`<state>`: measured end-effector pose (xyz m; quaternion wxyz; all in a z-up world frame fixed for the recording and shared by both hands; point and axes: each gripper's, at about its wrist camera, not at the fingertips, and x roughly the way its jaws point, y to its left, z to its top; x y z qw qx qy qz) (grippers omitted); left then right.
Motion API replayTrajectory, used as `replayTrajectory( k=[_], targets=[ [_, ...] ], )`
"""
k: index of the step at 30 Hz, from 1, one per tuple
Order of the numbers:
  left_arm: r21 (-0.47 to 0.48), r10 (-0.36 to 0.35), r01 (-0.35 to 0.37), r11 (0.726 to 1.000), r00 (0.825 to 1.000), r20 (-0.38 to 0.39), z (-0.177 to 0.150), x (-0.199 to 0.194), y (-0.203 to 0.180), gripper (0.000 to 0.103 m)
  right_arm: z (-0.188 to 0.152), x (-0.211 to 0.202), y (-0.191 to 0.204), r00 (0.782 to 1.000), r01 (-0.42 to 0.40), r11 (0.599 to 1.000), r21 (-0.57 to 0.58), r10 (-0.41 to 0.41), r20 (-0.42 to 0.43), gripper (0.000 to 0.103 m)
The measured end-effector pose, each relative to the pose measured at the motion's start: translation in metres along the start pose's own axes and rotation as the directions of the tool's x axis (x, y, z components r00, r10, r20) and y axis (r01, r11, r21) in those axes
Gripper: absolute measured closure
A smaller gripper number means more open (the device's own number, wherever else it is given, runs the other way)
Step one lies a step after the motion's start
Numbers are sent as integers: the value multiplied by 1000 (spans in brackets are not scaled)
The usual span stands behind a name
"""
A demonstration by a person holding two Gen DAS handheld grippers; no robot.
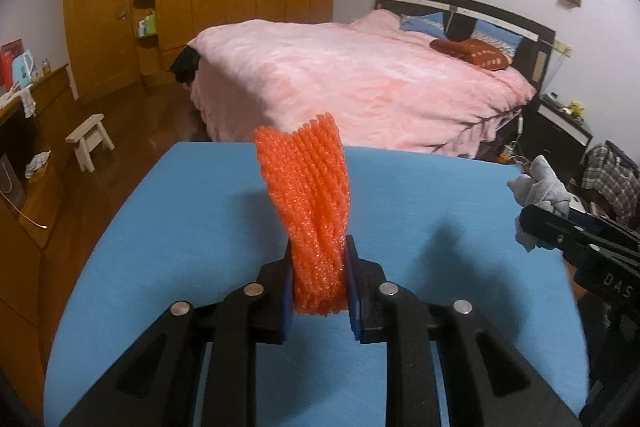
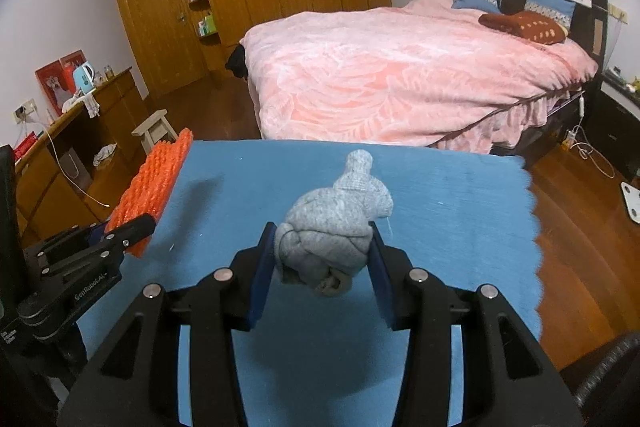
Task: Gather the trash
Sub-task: 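Carry the orange mesh pad and grey sock over the bin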
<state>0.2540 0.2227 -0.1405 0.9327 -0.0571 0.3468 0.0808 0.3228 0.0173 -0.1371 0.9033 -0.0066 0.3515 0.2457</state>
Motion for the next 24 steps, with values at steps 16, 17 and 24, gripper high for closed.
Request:
replayTrajectory(
  k=[16,17,24],
  targets=[
    [61,-100,97,993,994,48,-15,-80,-75,82,-22,-121,-32,995,23,999,37,-27,98,60],
    [64,-109,106,992,993,49,-15,-84,-79,82,-24,-128,-33,994,27,999,34,-31,104,60],
    [87,-160,154,984,985,60,-23,-112,-110,82,-41,-178,-44,990,46,998,38,-51,130,60]
  ],
)
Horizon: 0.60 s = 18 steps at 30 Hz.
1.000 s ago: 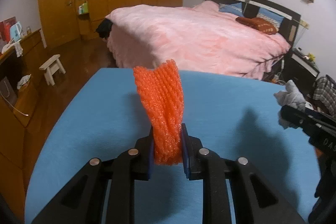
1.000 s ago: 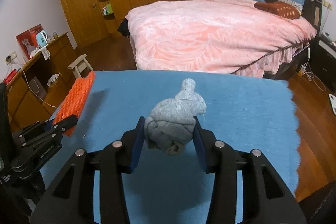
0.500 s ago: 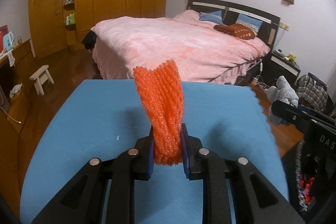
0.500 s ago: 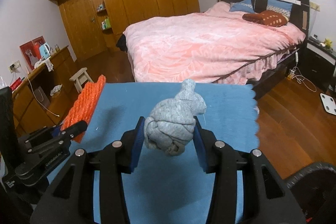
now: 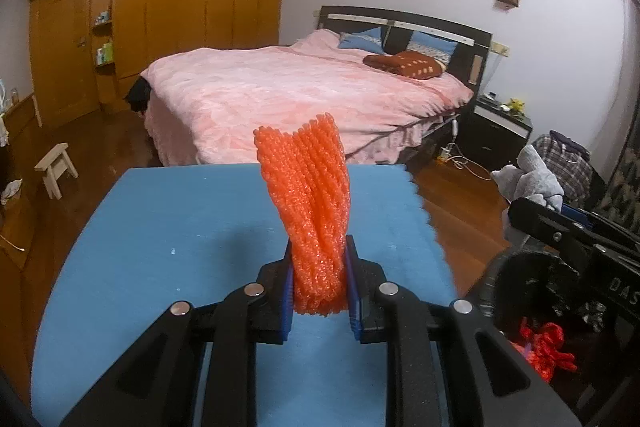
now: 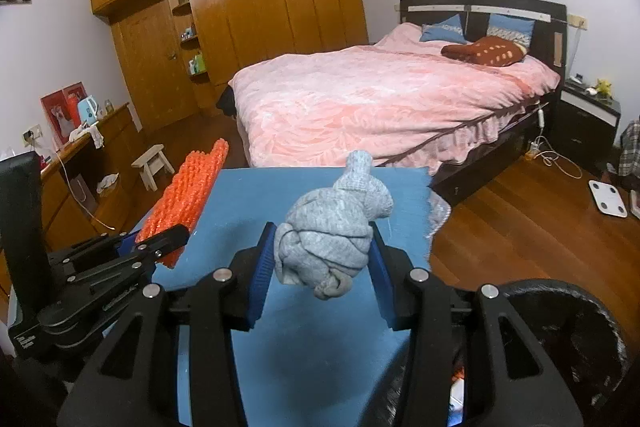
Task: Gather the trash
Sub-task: 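Carry the orange mesh pad and grey sock over the bin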
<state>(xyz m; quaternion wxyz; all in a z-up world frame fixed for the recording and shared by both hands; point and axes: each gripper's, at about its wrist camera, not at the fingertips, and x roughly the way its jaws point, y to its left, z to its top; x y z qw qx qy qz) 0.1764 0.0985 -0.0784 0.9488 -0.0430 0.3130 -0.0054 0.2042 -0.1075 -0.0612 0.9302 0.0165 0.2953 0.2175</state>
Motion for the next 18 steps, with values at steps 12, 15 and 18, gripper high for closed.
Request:
replayTrajectory(
  k=[12,15,18],
  targets=[
    [61,-90,90,994,996,8,-4,-28,-51,82,-14,-69,-29,997,57,998,30,-58,43,60],
    [78,-111,110,991,994,7,-7,-37,-64,82,-20,-85,-34,996,74,997,34,-76,52,60],
    [92,-134,134,987,991,3,-11,-44,-76,82,-28,-103,-42,994,97,994,45,-99,55,60]
  ],
)
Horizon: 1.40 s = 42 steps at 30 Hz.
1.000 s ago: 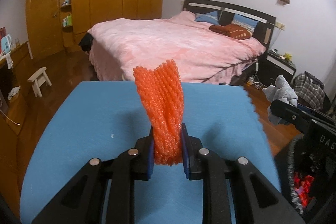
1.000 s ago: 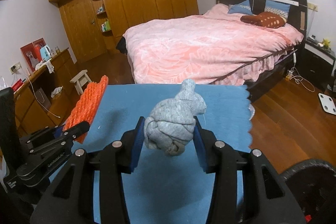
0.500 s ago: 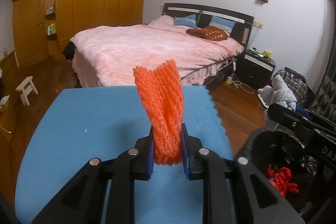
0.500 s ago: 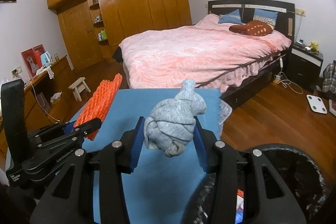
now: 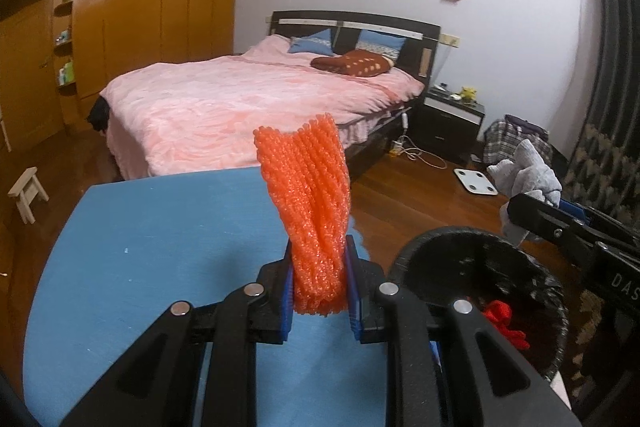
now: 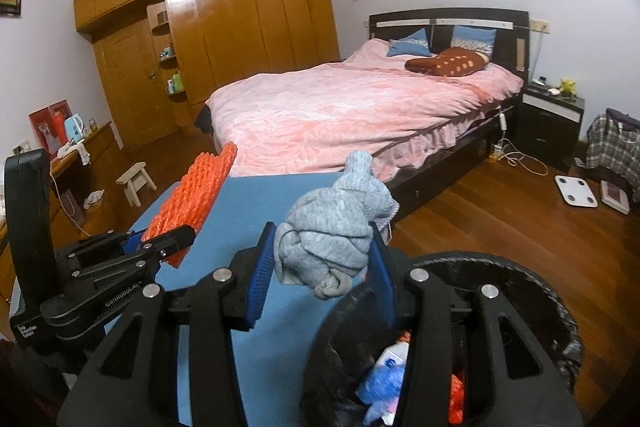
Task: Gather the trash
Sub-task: 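Carry the orange mesh pad and grey sock over the bin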
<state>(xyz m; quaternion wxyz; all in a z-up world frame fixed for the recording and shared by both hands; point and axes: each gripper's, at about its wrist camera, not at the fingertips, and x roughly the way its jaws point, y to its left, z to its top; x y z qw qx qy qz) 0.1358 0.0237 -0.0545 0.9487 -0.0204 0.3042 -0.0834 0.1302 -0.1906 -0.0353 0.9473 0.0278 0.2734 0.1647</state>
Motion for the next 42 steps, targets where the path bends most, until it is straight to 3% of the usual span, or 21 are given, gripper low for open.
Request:
replayTrajectory(
  k=[23,29,42],
  targets=[
    [152,-167,160,975,985,35,-5,-30,-108,82,-34,-84,-57,986,155,985,77,-159,54,60],
    [185,-218,214,959,976,1,-13,-16,-133,82,-49,-89,-77,976,210,972,102,-214,30,60],
    [224,-251,259,939,966,-65,-23,20,-158,82,-71,-77,-112,963,269,952,146,-267,-31,59]
  ],
)
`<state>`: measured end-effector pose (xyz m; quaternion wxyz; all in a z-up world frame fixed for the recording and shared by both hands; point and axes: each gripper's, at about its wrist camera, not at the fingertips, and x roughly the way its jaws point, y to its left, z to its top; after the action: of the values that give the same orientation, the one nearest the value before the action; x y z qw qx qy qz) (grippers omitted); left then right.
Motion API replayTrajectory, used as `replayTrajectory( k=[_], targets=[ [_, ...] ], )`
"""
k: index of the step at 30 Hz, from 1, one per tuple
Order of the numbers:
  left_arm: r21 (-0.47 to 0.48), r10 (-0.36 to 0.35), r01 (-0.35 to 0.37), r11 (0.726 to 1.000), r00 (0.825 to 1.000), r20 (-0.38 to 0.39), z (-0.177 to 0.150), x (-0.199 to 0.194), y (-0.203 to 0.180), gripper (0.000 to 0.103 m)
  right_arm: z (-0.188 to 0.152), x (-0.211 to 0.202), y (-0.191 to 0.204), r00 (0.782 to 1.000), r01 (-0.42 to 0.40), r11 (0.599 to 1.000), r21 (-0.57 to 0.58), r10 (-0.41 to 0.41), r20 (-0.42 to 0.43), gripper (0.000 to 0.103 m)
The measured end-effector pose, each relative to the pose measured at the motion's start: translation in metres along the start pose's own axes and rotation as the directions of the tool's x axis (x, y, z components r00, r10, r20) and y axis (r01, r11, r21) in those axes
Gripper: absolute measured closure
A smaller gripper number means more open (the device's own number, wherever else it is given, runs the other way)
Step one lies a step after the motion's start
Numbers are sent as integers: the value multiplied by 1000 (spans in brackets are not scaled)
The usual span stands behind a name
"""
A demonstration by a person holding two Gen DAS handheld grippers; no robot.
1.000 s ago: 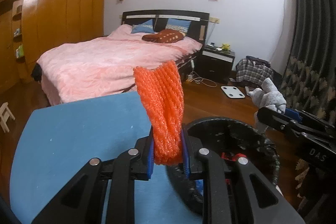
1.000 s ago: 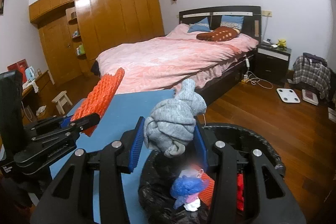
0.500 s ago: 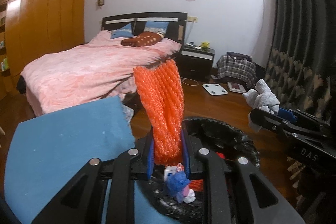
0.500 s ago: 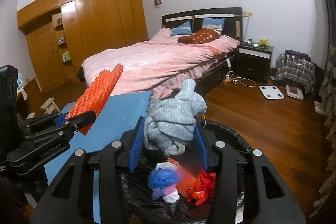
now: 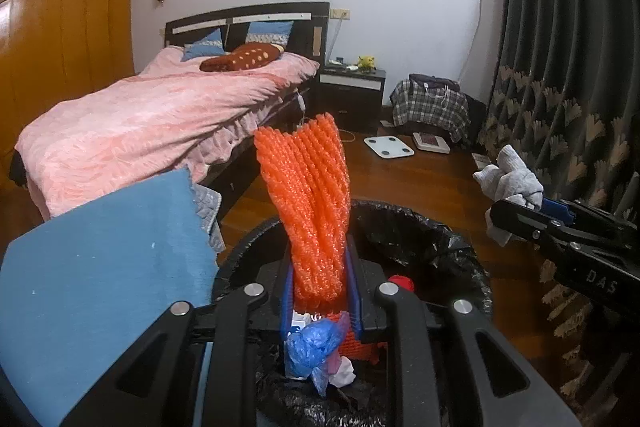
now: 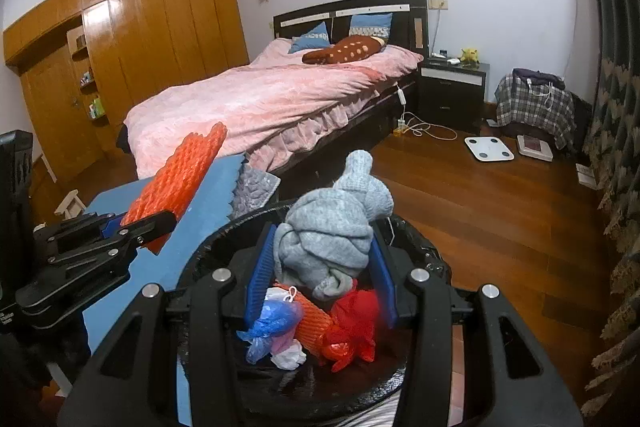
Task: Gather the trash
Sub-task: 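Carry the orange mesh pad and grey sock over the bin, then open both tools to drop the orange pad and grey sock into the bin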
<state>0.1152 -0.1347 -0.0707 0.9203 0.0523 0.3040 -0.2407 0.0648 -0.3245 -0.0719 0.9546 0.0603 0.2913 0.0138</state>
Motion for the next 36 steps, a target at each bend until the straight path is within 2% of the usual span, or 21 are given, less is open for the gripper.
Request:
replayTrajectory(
  k=[11,26,27,28,30,32,35,36],
  targets=[
    [10,-6,7,1000,998,-60,-2,40,6,81,-8,40,-8,997,-1,1000,7,2,-73,59],
    [9,-29,30,1000,995,-95,-4,61,7,79,-9,70,-19,992,-7,1000,8,8,-123,57],
    [8,-35,36,999,994,-100,-3,63,8,73,-8,72,-19,992,-7,1000,4,7,-126,52],
    [5,-42,42,999,993,-107,-3,64,9,65,-8,72,-20,992,0,1000,1,0,-124,41],
    [1,-42,43,999,993,-108,-3,64,11,58,-7,73,-21,993,7,1000,1,-7,-119,31],
    [-3,-43,43,999,993,-111,-4,64,13,51,-6,72,-23,994,16,1000,2,-15,-112,29],
    [-10,-35,34,999,994,-104,-3,59,17,45,-4,68,-25,995,31,1000,6,-30,-96,17],
    [-12,-27,26,1000,995,-101,-2,56,19,41,-3,66,-25,995,34,999,7,-33,-90,13]
  ],
)
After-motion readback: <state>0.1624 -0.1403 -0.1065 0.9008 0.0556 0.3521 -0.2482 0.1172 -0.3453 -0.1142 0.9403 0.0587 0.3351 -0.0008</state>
